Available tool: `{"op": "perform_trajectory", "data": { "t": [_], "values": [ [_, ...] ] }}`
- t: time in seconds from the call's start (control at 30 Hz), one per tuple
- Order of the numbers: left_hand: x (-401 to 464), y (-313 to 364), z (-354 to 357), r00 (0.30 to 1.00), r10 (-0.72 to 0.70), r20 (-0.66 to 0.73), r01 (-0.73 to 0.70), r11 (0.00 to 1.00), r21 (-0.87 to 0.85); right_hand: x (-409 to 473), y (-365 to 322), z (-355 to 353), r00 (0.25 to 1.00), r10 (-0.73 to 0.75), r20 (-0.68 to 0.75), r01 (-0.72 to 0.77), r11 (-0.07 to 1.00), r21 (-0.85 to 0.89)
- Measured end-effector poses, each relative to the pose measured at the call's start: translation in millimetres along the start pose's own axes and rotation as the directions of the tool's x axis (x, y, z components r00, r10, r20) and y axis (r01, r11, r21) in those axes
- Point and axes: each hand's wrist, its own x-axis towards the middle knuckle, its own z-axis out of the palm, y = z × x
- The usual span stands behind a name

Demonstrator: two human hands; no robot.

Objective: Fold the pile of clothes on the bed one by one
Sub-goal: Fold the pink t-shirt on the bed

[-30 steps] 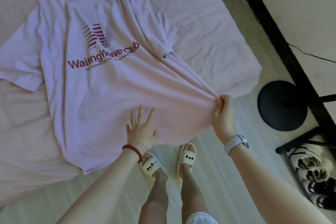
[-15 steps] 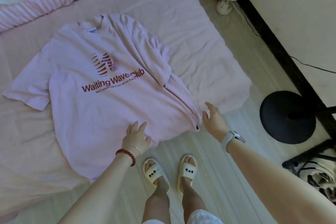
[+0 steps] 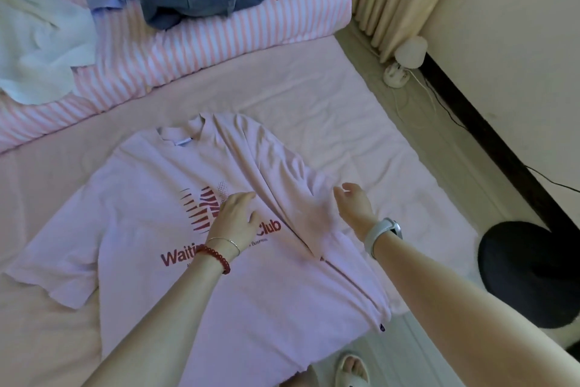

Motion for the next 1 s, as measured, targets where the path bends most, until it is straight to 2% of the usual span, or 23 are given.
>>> {"op": "perform_trajectory", "data": {
  "t": [0.13,0.23,0.33,0.43,0.53,0.6,0.7,0.77,0.87,0.93,1.0],
  "values": [
    [51.5,-9.4,-14.0,0.995,0.072,0.066,-0.076,0.995,0.067,51.3,-11.3,33.6,0.993,0.119,0.001,-0.119,0.991,0.068],
    [79.0,-8.2,-17.0,0.99,0.092,0.104,-0.103,0.989,0.105,66.6,-8.6,45.1,0.988,0.143,-0.06,-0.139,0.988,0.062],
    [108.5,0.3,-16.5,0.988,0.115,0.102,-0.13,0.979,0.157,70.4,-9.6,33.8,0.981,0.16,-0.108,-0.138,0.973,0.185],
    [140.8,18.9,-14.6,0.975,0.195,0.103,-0.214,0.946,0.242,78.7,-24.0,-5.2,0.959,0.038,-0.28,0.024,0.976,0.214],
    [171.5,46.7,-10.8,0.965,0.242,0.101,-0.262,0.911,0.32,99.0,-52.8,-56.7,0.851,-0.173,-0.496,0.243,0.967,0.079],
    [191.4,60.4,-5.2,0.96,0.257,0.11,-0.28,0.876,0.393,125.1,-64.8,-82.7,0.805,-0.249,-0.538,0.289,0.957,-0.01],
    [222.9,69.1,4.6,0.97,0.215,0.111,-0.241,0.86,0.45,174.1,-65.4,-99.8,0.829,-0.277,-0.485,0.235,0.961,-0.146],
    [240.7,71.5,10.1,0.979,0.174,0.103,-0.202,0.856,0.475,199.5,-61.8,-100.6,0.876,-0.255,-0.41,0.199,0.964,-0.175],
    [257.6,82.2,16.7,0.98,0.165,0.111,-0.199,0.824,0.531,219.3,-44.8,-94.9,0.962,-0.096,-0.256,0.103,0.995,0.013],
    [263.6,94.7,18.7,0.988,0.13,0.082,-0.154,0.844,0.513,215.4,-25.6,-96.7,0.982,0.066,-0.179,-0.034,0.984,0.175],
    [270.3,107.5,19.5,0.992,0.112,0.055,-0.124,0.84,0.528,200.3,-7.2,-100.6,0.987,0.134,-0.084,-0.109,0.961,0.255]
  ]
}}
